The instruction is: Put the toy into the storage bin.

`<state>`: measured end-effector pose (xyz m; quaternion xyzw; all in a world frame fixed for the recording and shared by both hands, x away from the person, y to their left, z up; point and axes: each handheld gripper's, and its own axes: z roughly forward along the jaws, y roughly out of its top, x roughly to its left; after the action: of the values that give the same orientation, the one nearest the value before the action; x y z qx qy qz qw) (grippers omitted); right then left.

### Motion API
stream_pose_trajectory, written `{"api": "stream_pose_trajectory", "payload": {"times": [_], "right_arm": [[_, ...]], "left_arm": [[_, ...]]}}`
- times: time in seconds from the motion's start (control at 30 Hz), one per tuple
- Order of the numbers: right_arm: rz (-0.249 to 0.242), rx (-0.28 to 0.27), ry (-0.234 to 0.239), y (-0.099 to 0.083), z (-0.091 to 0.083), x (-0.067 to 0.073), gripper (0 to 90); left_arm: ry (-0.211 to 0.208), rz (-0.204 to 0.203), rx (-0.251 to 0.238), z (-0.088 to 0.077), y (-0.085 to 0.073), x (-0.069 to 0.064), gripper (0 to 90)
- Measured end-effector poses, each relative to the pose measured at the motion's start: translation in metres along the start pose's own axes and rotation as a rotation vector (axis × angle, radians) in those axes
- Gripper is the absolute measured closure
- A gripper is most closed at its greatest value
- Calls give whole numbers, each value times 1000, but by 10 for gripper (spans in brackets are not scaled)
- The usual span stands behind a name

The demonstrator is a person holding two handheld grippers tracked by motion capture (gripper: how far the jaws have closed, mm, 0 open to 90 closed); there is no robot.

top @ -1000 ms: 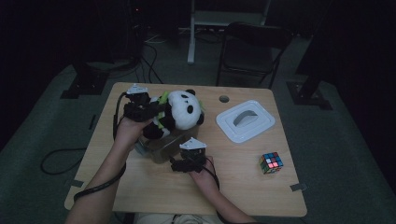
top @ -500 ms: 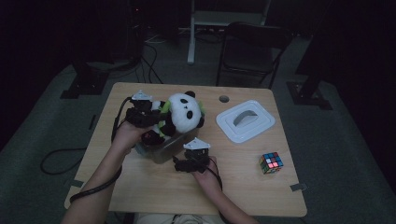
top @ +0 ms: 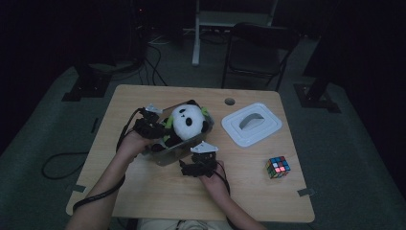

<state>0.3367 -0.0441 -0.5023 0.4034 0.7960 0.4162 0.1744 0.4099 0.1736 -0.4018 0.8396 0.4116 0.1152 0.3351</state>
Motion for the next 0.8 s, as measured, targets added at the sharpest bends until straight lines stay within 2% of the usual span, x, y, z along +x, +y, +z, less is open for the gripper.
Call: {"api": "stream_pose_trajectory", "payload": {"times": [0.17,0.23,0.3,0.33,0.5,0.53,0.67,0.8], "right_arm": [[6,-9,-8,1,-3,-4,120],[7,-13,-9,1,-3,-5,120],[5,-13,-14,1,-4,-6,120],[9,-12,-11,2,-4,-6,120],[-2,-4,-7,2,-4,-6,120],[-5,-4,-9,2,-4,-6,120],[3,2,5,1,-4,-8,120],[3,2,4,1,-4,-10,120]], "left_arm": [[-31,13,-15,-6,0,3,497],[-27,17,-28,-9,0,4,487],[-52,12,-38,-13,1,5,484],[-46,23,-41,-15,2,6,483],[-85,8,-83,-23,5,11,400],[-99,5,-95,-24,5,12,354],[-89,-9,-130,-31,9,20,261],[-83,0,-151,-37,14,26,200]]}}
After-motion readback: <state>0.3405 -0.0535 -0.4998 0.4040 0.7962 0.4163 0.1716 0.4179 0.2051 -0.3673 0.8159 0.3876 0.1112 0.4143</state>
